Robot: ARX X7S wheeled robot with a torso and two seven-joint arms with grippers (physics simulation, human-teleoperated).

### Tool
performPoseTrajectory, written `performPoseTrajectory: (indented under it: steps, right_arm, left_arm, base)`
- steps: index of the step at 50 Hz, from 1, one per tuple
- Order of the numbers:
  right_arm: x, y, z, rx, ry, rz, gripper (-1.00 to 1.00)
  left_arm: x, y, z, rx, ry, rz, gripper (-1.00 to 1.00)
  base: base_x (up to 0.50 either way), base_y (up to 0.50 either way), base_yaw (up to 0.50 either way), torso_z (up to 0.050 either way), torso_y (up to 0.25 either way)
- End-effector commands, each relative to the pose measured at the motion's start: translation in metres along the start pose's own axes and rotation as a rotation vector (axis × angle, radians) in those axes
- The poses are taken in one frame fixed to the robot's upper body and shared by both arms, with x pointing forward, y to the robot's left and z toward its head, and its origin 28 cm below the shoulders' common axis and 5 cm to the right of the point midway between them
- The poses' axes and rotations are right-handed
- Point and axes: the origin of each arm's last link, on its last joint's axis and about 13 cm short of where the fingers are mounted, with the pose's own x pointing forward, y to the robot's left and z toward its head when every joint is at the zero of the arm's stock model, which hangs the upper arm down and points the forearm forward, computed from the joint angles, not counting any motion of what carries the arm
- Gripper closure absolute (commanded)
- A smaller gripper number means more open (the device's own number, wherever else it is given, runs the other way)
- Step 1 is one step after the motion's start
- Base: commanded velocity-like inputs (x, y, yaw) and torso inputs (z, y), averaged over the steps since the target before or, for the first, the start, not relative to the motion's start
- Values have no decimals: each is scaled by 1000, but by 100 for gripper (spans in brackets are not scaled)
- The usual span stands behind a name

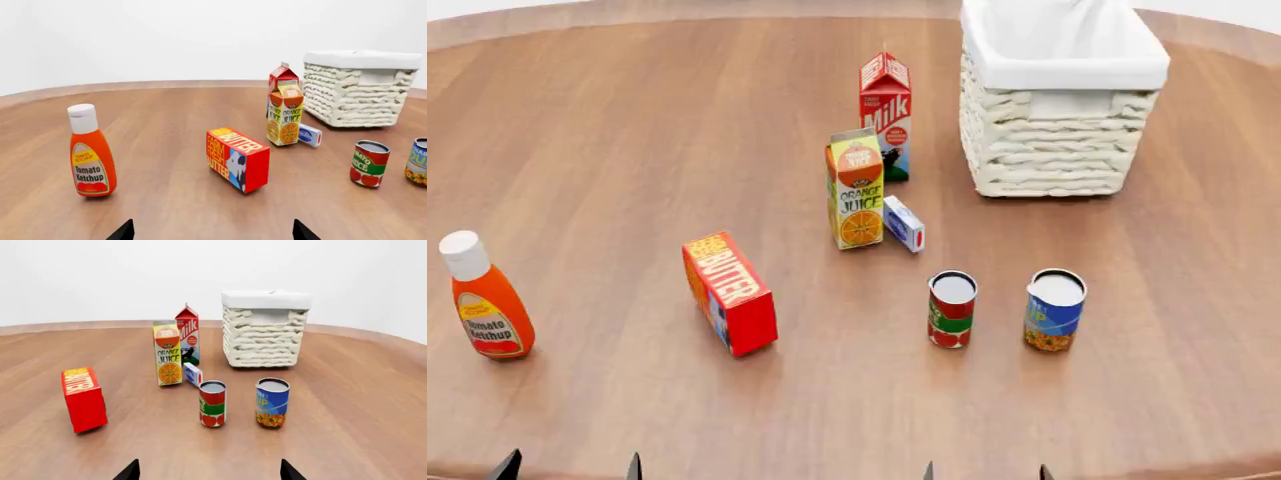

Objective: Pick up the alphabet soup and the tomato sauce, and put them in the basket.

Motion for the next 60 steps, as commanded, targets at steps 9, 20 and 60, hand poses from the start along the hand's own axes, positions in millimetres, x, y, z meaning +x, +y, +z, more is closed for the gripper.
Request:
performPoseTrajectory:
  steps: [9, 20, 60]
  right_arm:
    - [-5, 0, -7, -22, 2, 16, -100]
    - [16, -3, 50, -26, -194, -31, -100]
    - [-29, -1, 159, 2, -582, -2, -100]
  left_arm:
    - [0, -2, 1, 14, -13, -11, -100]
    - [1, 8, 61, 61, -207, 14, -100]
    - [-45, 16, 167, 232, -565, 53, -100]
  base:
    - [0, 0, 0, 0, 0]
    - [0, 0, 0, 0, 0]
    - [0, 0, 0, 31, 2]
